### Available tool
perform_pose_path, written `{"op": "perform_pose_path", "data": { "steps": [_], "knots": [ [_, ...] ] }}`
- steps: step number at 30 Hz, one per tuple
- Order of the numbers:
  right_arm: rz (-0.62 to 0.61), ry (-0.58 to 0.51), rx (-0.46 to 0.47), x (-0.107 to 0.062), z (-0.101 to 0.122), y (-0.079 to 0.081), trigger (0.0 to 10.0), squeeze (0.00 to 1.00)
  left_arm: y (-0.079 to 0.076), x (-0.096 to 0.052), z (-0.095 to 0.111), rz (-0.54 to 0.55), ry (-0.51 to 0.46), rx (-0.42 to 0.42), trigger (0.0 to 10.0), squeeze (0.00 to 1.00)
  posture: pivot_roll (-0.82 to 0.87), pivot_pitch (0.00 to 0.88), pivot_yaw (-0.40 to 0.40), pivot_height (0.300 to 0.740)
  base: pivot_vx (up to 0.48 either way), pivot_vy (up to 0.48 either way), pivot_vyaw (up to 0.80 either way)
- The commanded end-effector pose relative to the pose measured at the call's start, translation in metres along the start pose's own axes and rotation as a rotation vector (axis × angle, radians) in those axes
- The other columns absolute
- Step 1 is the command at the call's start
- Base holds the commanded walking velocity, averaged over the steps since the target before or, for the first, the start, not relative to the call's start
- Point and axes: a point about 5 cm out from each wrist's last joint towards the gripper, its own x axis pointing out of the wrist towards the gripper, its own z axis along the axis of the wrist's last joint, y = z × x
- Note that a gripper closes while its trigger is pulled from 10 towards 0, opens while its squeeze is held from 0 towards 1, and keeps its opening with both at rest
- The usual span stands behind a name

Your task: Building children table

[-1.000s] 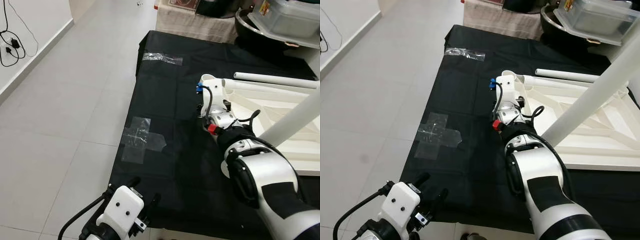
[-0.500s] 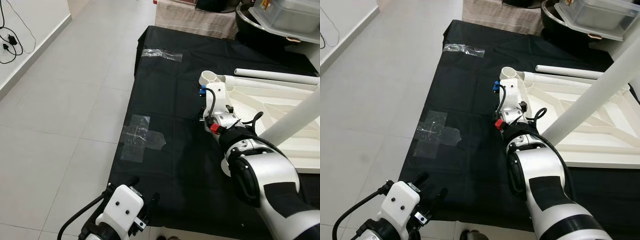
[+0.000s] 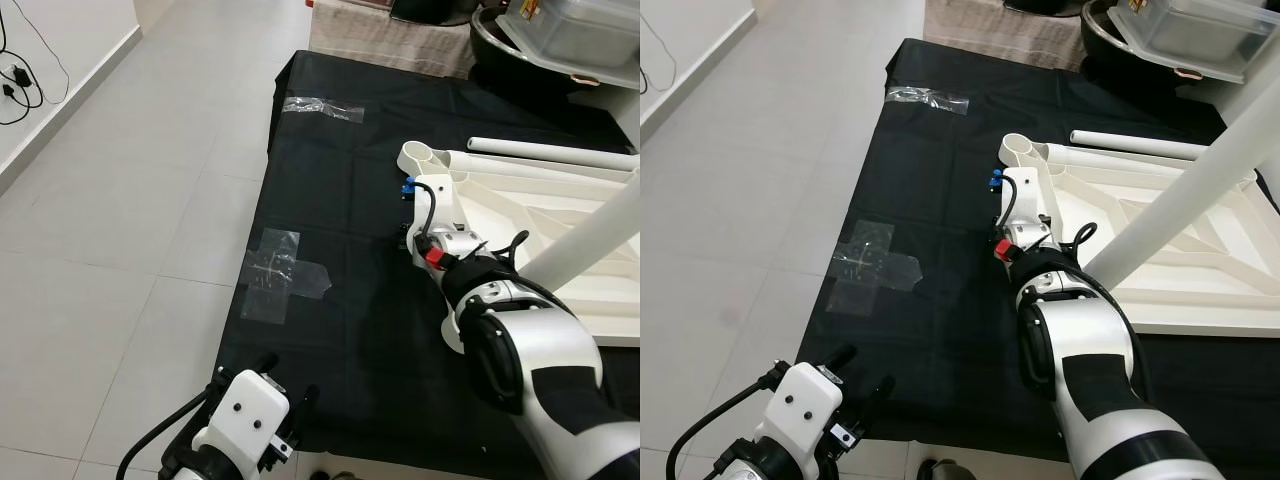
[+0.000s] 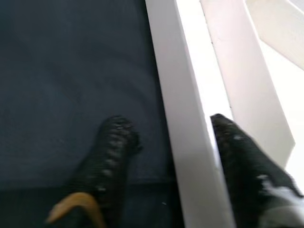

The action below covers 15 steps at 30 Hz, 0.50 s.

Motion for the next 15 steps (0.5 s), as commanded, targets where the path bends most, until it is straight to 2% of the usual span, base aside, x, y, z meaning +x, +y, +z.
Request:
{"op": "perform_pose_path", "data": {
  "steps": [1,8,15],
  "knots": [
    [-0.01,0.062,-0.022,0.004,-0.018,-0.006,0.0,0.0,-0.003,-0.002,0.0,-0.005,0.004,-0.006,10.0,0.0,0.06,0.176,-0.191,0.74,0.0,0.0,0.0],
    [-0.021,0.067,-0.041,0.007,-0.017,-0.021,0.0,0.0,0.0,0.001,0.0,0.004,0.002,-0.006,10.0,0.0,0.05,0.188,-0.182,0.74,0.0,0.0,0.0],
    [-0.017,0.053,-0.064,0.006,-0.004,-0.035,0.0,0.0,0.003,0.004,0.0,0.018,0.0,0.007,10.0,0.0,0.05,0.195,-0.176,0.74,0.0,0.0,0.0]
  ]
}}
